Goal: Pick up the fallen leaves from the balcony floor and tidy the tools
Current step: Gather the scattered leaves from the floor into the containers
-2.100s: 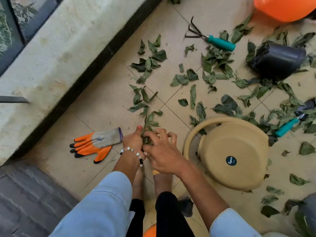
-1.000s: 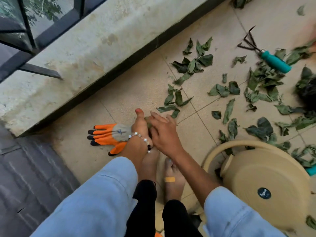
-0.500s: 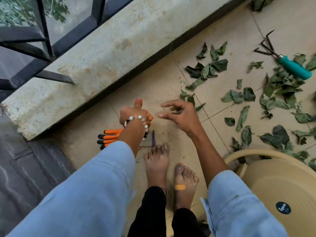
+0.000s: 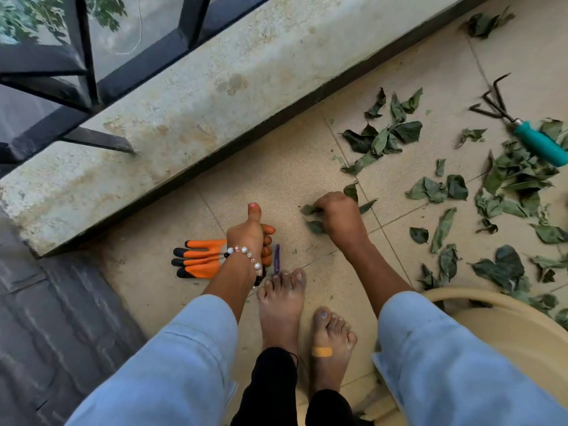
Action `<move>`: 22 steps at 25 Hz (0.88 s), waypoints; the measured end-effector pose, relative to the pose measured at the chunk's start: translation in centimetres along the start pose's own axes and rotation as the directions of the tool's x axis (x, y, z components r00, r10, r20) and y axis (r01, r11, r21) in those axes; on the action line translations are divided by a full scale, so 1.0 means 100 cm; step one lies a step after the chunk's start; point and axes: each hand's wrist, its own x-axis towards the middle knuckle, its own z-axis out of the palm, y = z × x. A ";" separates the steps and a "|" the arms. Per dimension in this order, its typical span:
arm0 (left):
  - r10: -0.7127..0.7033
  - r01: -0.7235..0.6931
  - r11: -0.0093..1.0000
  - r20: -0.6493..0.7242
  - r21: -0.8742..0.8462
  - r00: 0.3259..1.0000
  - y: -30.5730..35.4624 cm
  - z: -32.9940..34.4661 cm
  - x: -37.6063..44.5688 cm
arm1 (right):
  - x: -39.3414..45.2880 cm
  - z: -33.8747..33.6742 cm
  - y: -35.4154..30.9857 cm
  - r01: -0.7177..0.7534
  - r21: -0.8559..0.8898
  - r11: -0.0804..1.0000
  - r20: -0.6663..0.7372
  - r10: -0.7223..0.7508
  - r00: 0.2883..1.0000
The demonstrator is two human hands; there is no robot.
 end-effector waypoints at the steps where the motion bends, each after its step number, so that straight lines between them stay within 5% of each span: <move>1: 0.001 -0.001 1.000 0.000 0.007 1.000 -0.001 0.001 -0.003 | -0.003 -0.010 -0.005 -0.141 0.221 0.965 -0.080 0.162 0.984; 4: 0.023 -0.023 0.999 0.001 0.034 1.000 -0.009 0.003 -0.003 | -0.017 -0.031 -0.009 -0.465 0.669 0.580 -0.084 0.680 0.728; 6: 0.026 -0.027 0.998 0.007 0.055 1.000 -0.010 0.002 -0.001 | -0.017 -0.028 -0.004 -0.638 0.587 0.499 0.031 0.773 0.633; 10: 0.043 -0.044 0.997 0.013 0.063 0.999 -0.014 0.002 0.000 | -0.003 -0.009 0.012 -0.690 0.350 0.634 -0.039 0.746 0.665; 12: 0.037 -0.038 0.998 0.015 0.052 0.999 -0.014 -0.001 0.000 | -0.001 -0.010 0.015 -0.671 0.468 0.575 -0.005 0.762 0.648; 15: 0.017 -0.016 0.999 0.044 -0.033 0.999 -0.011 0.002 -0.013 | -0.020 -0.034 -0.008 -0.483 0.861 0.161 0.299 0.610 0.734; 17: -0.003 0.011 0.990 0.056 -0.143 0.998 -0.006 0.005 -0.032 | -0.049 -0.061 -0.042 -0.418 0.900 -0.125 0.432 0.401 0.808; 20: -0.064 0.113 0.942 0.161 -0.317 0.985 0.006 0.005 -0.075 | -0.093 -0.107 -0.088 -0.399 0.848 -0.349 0.487 0.218 0.846; 22: -0.081 0.180 0.917 0.275 -0.357 0.958 0.021 -0.002 -0.129 | -0.117 -0.147 -0.113 -0.384 0.841 -0.382 0.495 0.256 0.830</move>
